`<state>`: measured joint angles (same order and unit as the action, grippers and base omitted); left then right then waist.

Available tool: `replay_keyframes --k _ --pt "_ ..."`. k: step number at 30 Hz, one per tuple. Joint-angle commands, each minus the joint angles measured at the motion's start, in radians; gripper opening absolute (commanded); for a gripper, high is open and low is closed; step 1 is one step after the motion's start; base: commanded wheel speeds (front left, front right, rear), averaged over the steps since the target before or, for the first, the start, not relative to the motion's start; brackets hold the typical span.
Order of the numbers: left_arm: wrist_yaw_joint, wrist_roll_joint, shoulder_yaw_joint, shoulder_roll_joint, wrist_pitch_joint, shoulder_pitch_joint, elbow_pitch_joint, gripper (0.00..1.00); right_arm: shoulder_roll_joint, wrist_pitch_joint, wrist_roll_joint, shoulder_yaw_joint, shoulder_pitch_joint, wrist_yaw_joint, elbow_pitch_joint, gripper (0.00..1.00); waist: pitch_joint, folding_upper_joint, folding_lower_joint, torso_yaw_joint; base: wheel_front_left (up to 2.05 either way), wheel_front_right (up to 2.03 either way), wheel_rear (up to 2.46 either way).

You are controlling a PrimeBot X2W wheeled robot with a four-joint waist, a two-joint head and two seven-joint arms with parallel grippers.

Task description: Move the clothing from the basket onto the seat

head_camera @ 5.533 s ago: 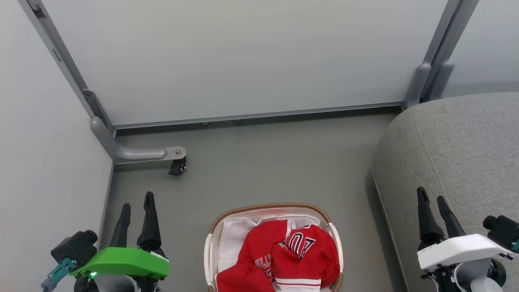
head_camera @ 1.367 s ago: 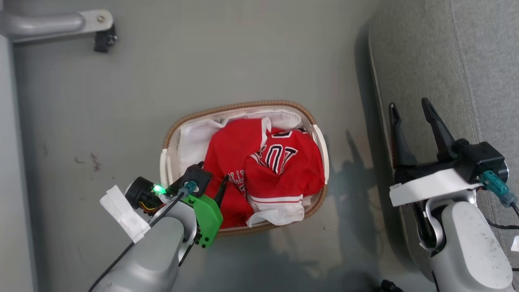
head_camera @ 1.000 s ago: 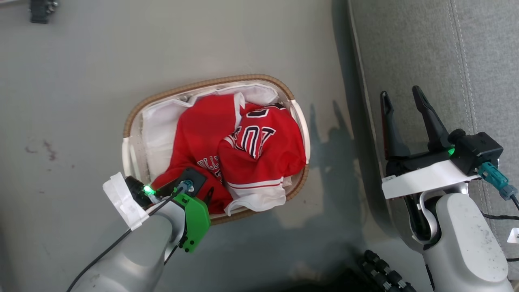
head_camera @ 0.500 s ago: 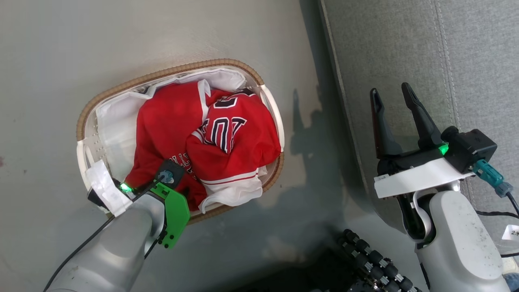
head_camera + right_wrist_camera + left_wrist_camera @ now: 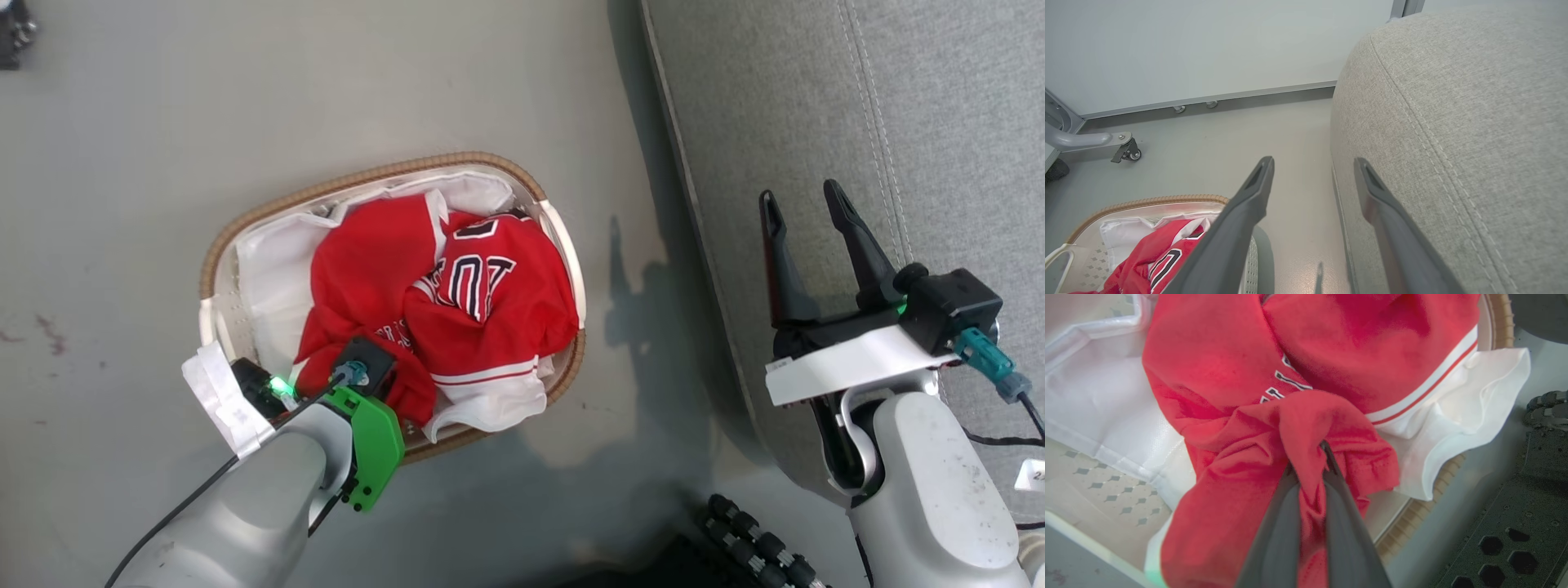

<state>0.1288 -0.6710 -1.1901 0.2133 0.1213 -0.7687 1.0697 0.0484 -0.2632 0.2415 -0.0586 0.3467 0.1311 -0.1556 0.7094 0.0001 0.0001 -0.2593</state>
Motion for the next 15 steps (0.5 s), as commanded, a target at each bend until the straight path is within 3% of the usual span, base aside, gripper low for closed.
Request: replay_keyframes --k 1,15 --pt "0.003 -0.007 -0.008 -0.004 0.018 0.015 -0.005 0.0 0.003 -0.002 -0.019 0.007 -0.017 -0.001 -0.006 1.0 -0.062 -0.0001 -0.0001 0.045 0.0 0.0 0.0" --pt "0.003 0.025 -0.058 -0.015 0.143 -0.05 -0.064 0.0 0.004 -0.002 -0.126 0.05 -0.096 -0.001 -0.036 1.0 -0.293 -0.0001 -0.0001 0.16 0.0 0.0 0.0"
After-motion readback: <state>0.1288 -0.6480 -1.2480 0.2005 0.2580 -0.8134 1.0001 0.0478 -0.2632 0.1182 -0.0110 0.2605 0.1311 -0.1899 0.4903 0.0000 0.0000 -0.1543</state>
